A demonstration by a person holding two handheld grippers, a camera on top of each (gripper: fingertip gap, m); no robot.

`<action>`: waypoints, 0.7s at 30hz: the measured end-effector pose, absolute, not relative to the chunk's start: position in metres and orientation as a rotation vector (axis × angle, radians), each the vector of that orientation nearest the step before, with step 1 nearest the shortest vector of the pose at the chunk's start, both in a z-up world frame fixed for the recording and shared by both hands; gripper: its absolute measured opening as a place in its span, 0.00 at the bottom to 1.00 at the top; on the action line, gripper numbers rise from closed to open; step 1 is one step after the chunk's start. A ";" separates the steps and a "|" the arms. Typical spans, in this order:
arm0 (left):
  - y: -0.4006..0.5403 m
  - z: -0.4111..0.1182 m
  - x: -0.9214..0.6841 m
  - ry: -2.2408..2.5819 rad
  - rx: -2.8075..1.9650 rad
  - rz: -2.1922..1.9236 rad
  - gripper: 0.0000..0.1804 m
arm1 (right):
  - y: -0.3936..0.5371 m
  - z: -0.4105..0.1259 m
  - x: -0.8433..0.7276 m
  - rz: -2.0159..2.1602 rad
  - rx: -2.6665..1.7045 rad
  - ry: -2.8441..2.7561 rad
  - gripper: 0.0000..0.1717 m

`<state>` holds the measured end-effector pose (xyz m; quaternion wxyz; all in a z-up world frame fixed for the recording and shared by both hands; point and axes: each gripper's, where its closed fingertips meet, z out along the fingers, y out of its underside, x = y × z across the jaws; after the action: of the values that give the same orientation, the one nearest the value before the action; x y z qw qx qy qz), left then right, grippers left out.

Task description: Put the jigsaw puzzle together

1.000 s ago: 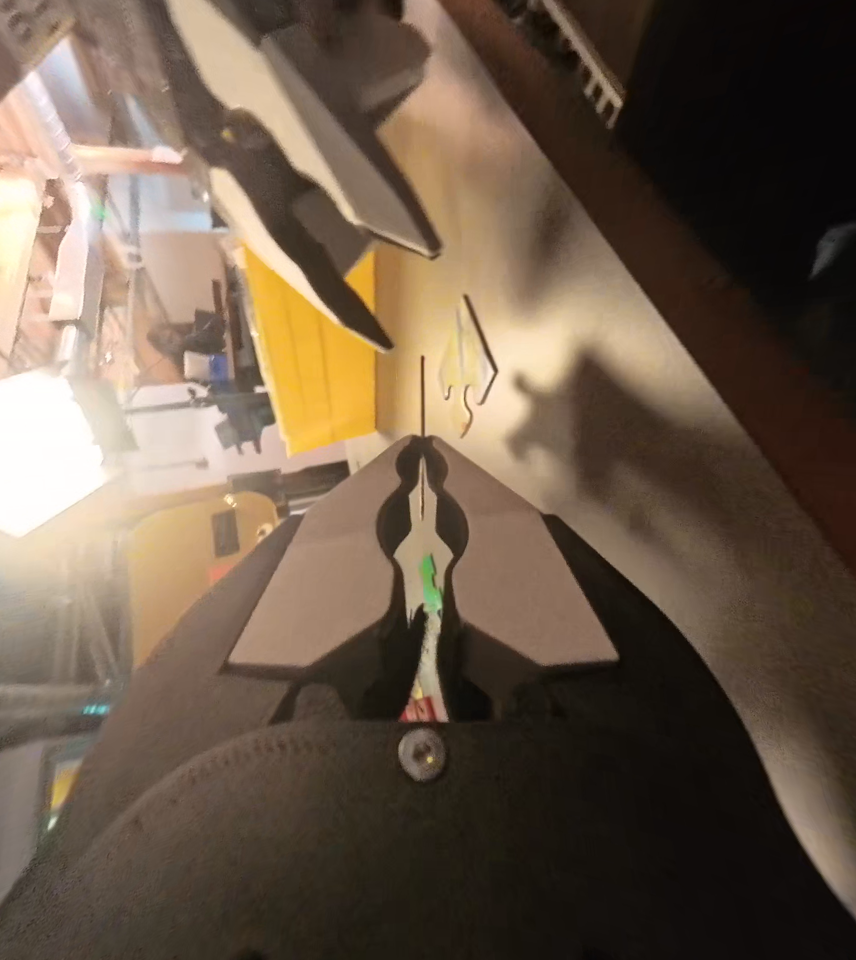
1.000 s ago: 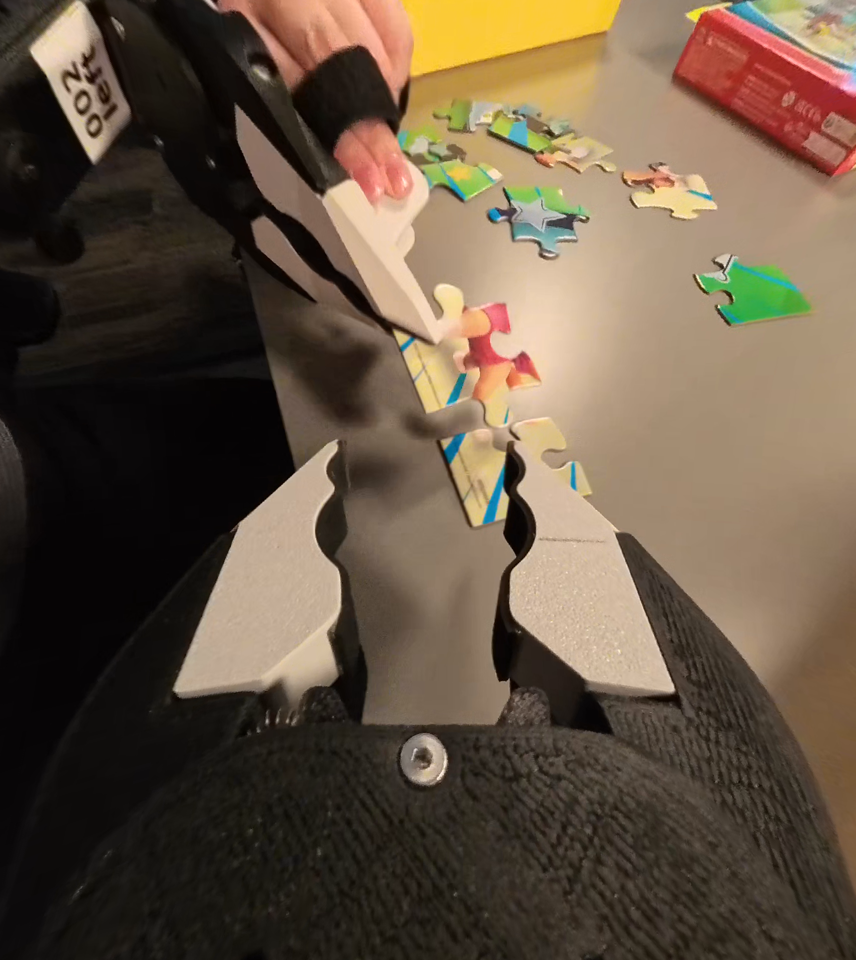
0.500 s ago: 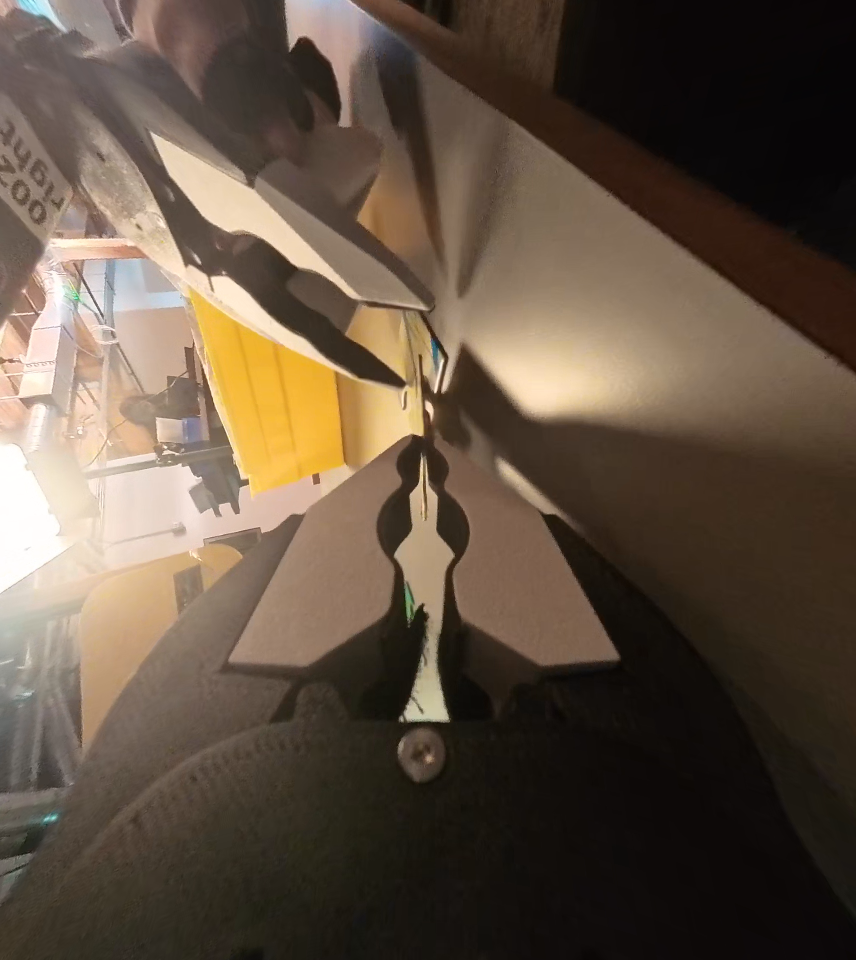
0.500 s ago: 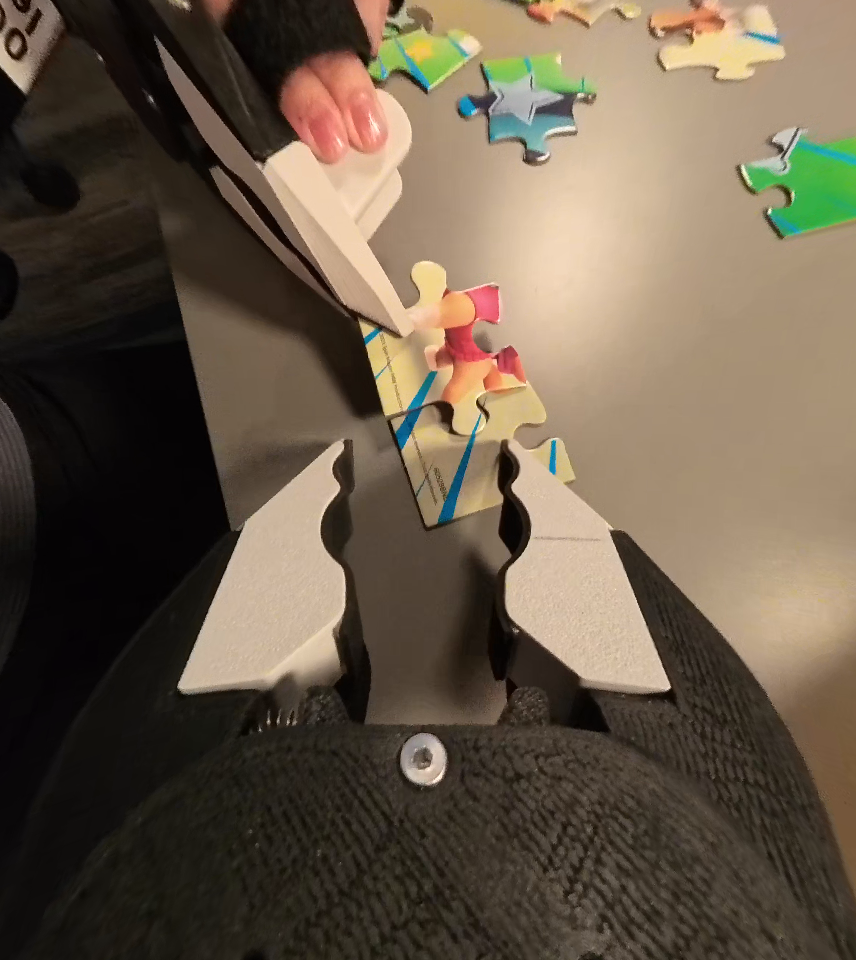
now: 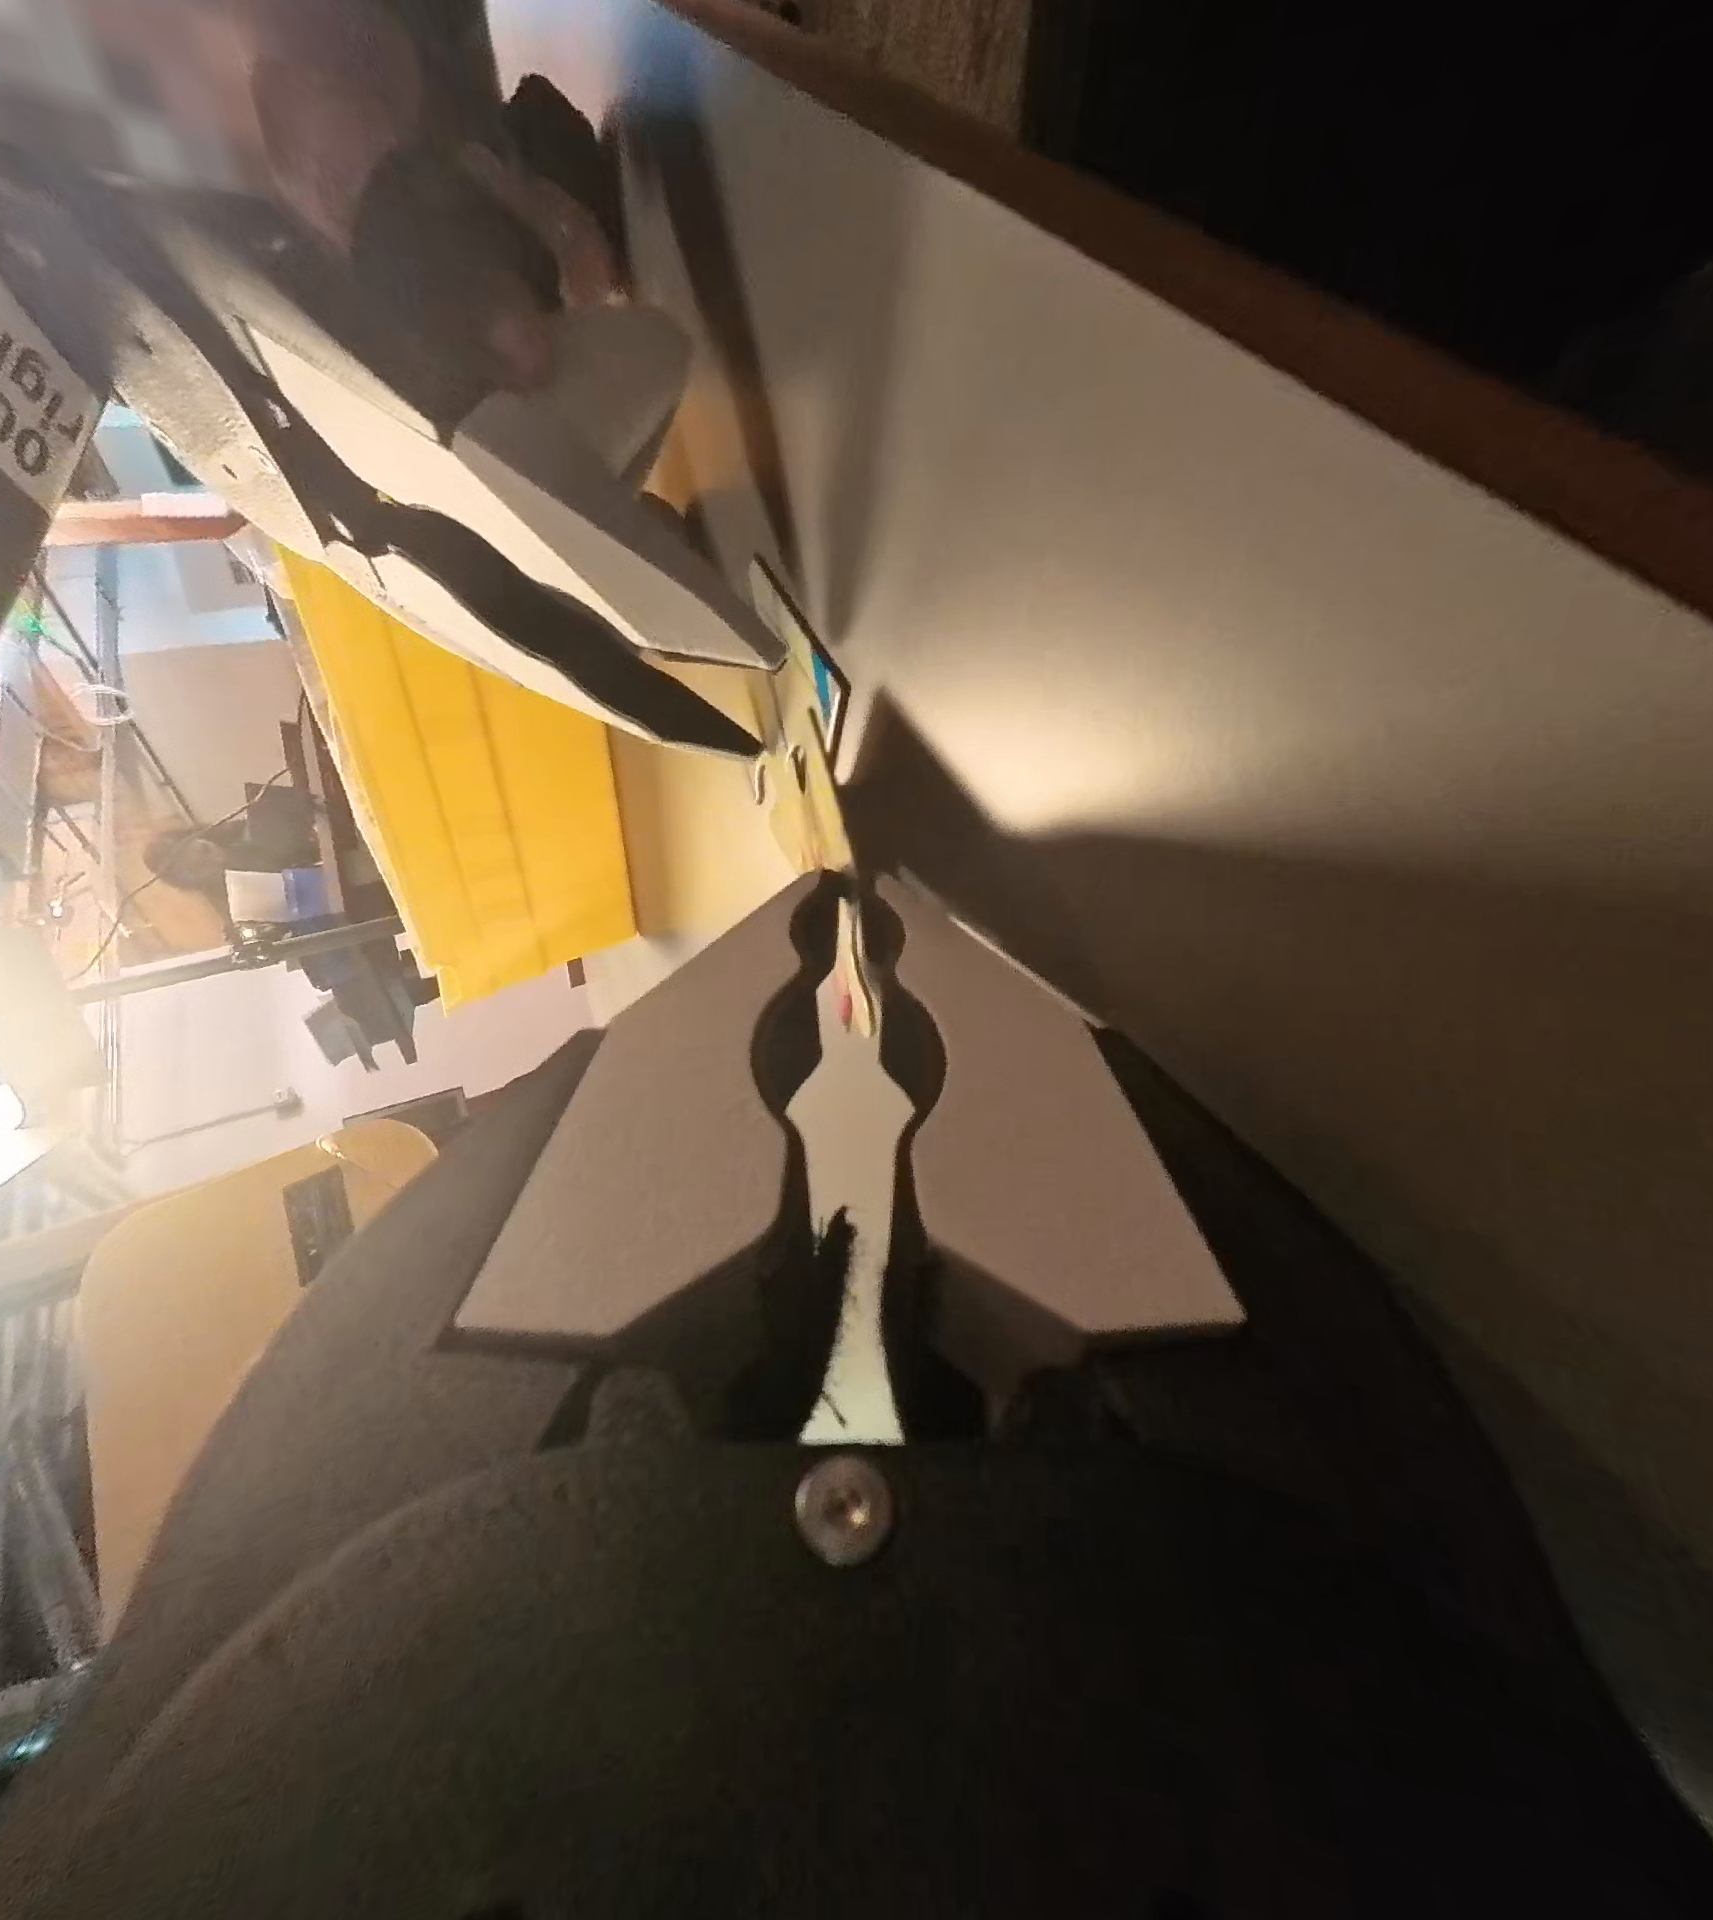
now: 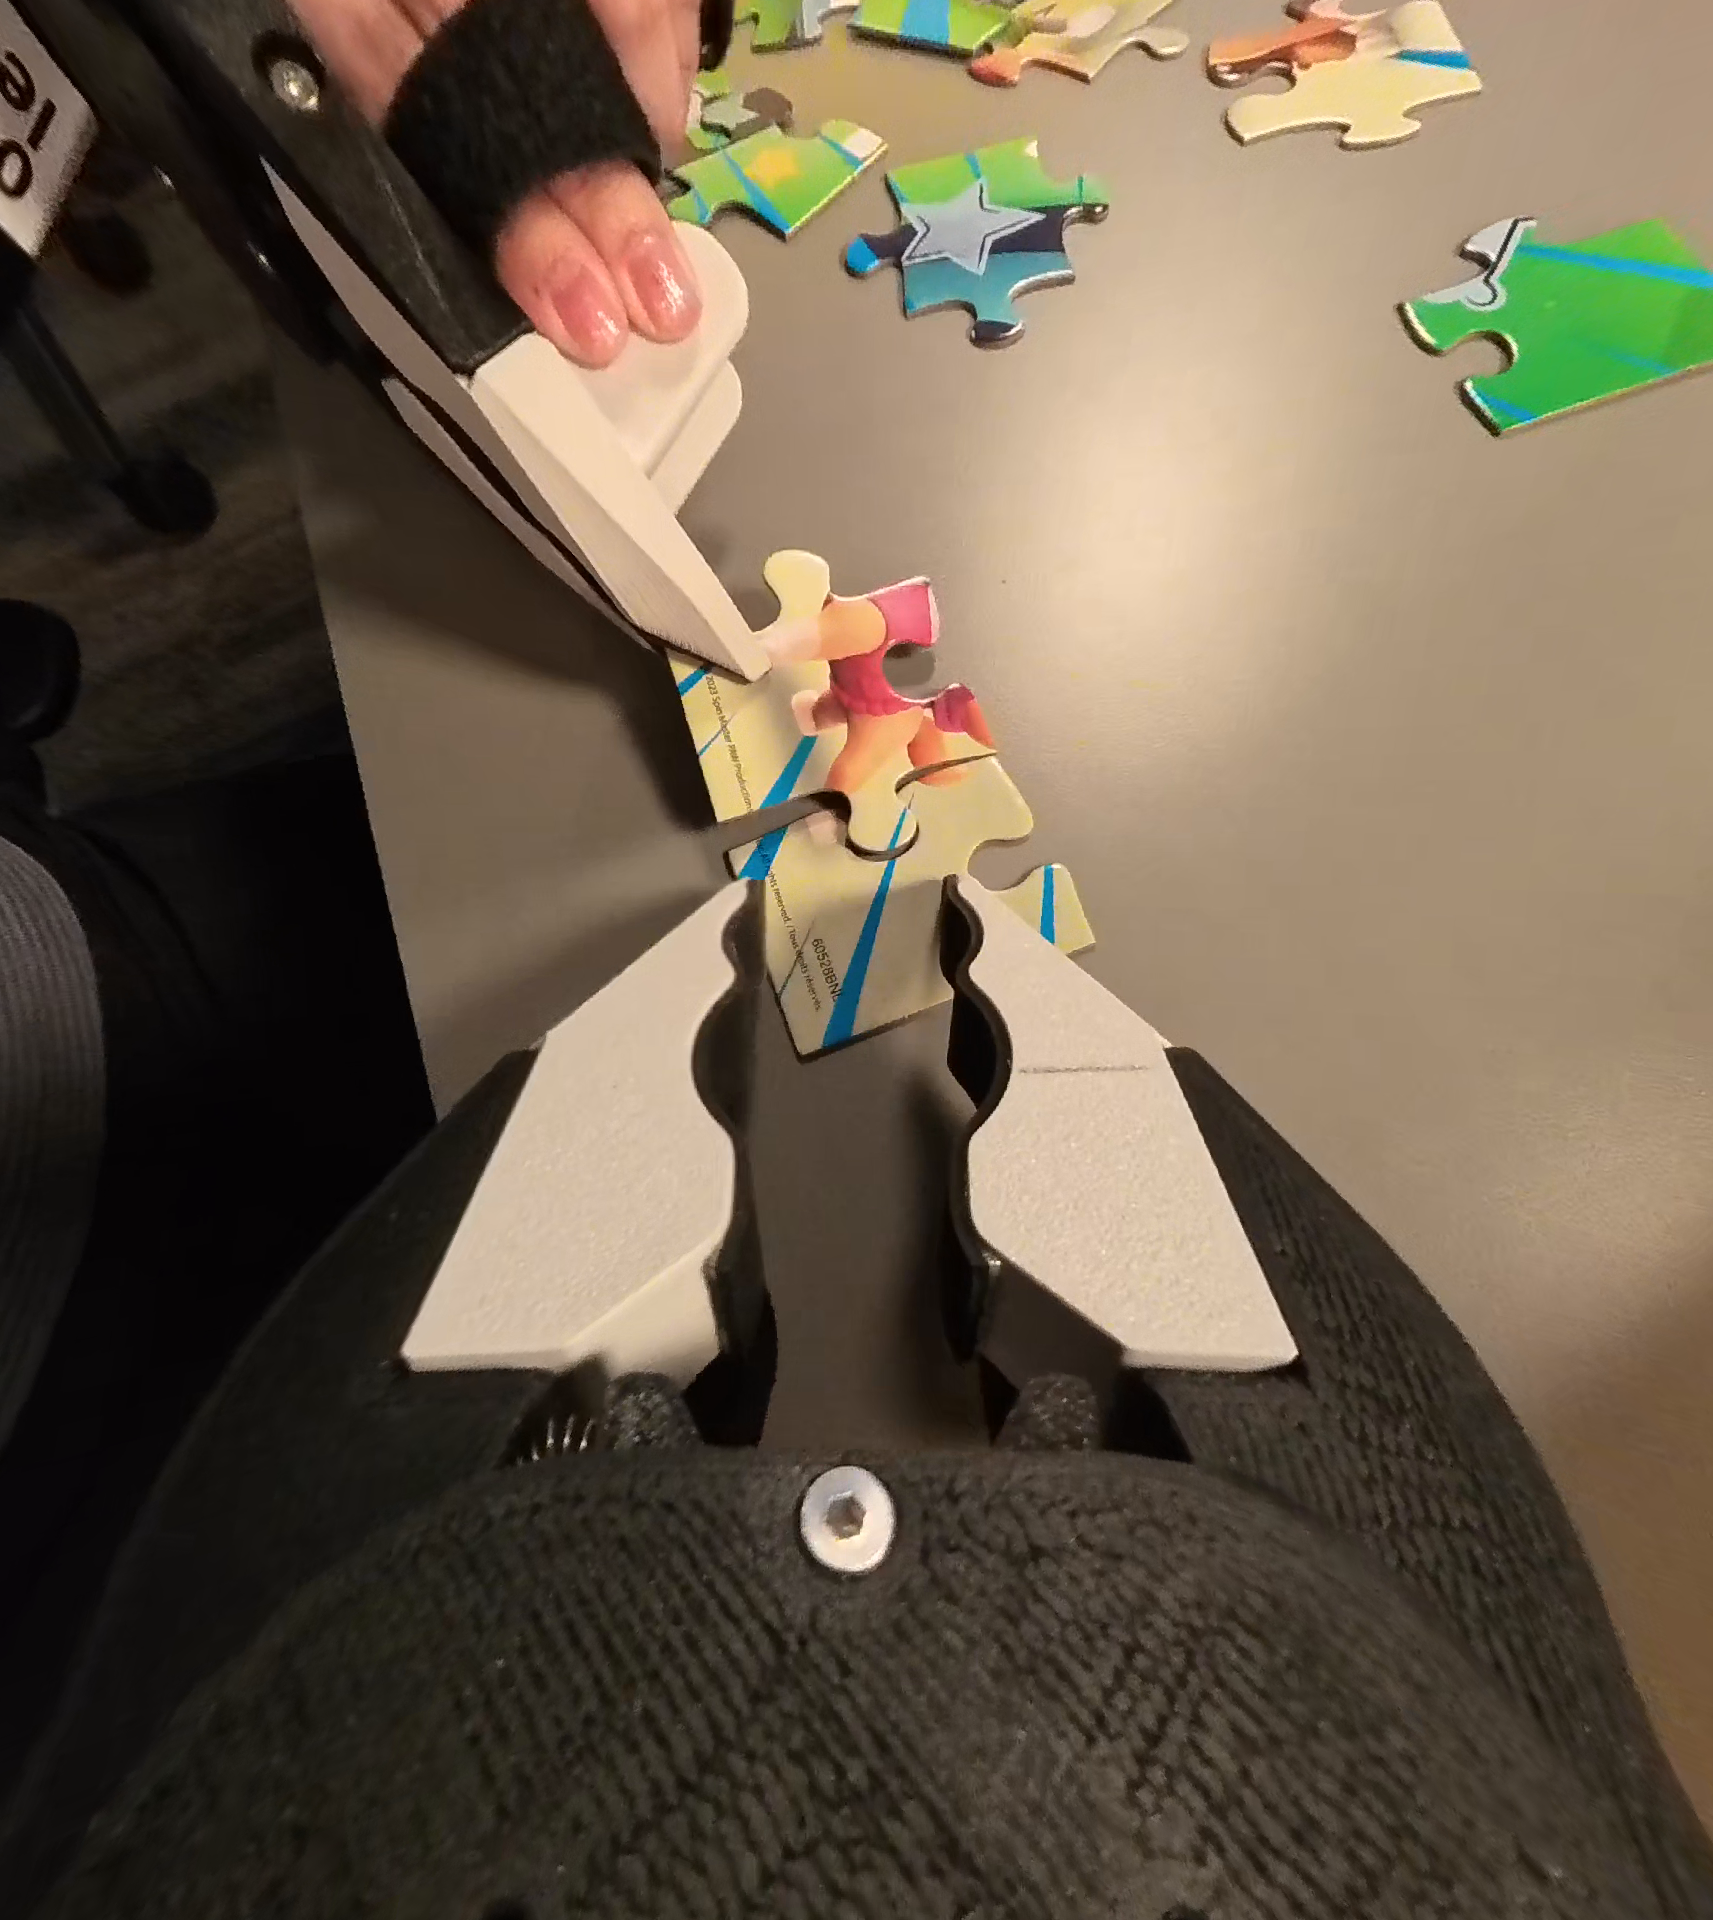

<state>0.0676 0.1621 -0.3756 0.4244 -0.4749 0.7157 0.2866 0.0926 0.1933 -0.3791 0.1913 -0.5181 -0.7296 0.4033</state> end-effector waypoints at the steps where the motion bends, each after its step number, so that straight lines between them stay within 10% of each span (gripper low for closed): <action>1: 0.162 -0.375 0.068 1.795 -1.182 0.715 0.01 | 0.193 -0.379 0.093 1.132 -1.454 -2.049 0.19; 10: 0.163 -0.380 0.068 1.848 -1.242 0.639 0.04 | 0.194 -0.379 0.092 1.132 -1.457 -2.046 0.18; 21: 0.154 -0.363 0.068 1.668 -1.554 0.217 0.32 | 0.195 -0.379 0.092 1.126 -1.451 -2.044 0.16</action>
<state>0.0676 0.1538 -0.3627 0.4131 -0.6181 0.6632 0.0863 0.0916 0.1954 -0.3793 0.1953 -0.5179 -0.7295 0.4018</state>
